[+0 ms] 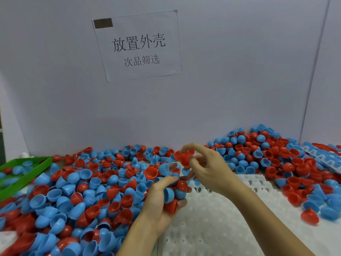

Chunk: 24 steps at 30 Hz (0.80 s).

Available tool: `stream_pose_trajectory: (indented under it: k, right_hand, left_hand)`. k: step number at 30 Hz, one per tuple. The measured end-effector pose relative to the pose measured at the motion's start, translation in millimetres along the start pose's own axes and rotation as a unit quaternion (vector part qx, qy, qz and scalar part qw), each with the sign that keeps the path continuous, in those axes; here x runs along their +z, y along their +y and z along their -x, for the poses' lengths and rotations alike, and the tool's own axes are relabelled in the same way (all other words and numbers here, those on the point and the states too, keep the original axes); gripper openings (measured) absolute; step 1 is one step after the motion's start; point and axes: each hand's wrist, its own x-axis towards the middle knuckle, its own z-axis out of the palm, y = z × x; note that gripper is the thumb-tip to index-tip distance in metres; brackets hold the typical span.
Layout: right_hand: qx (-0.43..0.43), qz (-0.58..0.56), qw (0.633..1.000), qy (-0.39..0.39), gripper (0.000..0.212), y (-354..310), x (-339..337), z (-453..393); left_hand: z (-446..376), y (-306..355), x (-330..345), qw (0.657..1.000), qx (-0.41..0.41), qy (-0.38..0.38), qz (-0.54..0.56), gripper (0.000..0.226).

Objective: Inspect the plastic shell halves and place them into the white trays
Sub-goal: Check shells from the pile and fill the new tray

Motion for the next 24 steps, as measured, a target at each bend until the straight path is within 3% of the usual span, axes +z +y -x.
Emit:
stream_pose_trajectory:
  k: [4, 14, 19, 24]
  right_hand:
    - [0.020, 0.068, 0.996, -0.061, 0.030, 1.5, 3.9, -0.3]
    - [0.084, 0.141, 0.981, -0.100, 0.023, 10.6, 1.2, -1.1]
    - [0.113, 0.110, 0.987, -0.025, 0.025, 23.6, -24.0, -4.5]
    - [0.148, 0.227, 0.954, 0.128, 0.019, 56.2, -69.5, -5.5]
  left_hand:
    - [2.6, 2.3, 0.8, 1.000, -0.009, -0.022, -0.017, 0.022]
    - [0.3, 1.7, 0.1, 0.999, -0.013, -0.020, -0.038, 0.016]
    - [-2.2, 0.4, -2.3, 1.000, -0.008, -0.009, -0.017, 0.046]
    - [-4.6, -1.4, -3.4, 1.000, -0.007, -0.004, -0.003, 0.045]
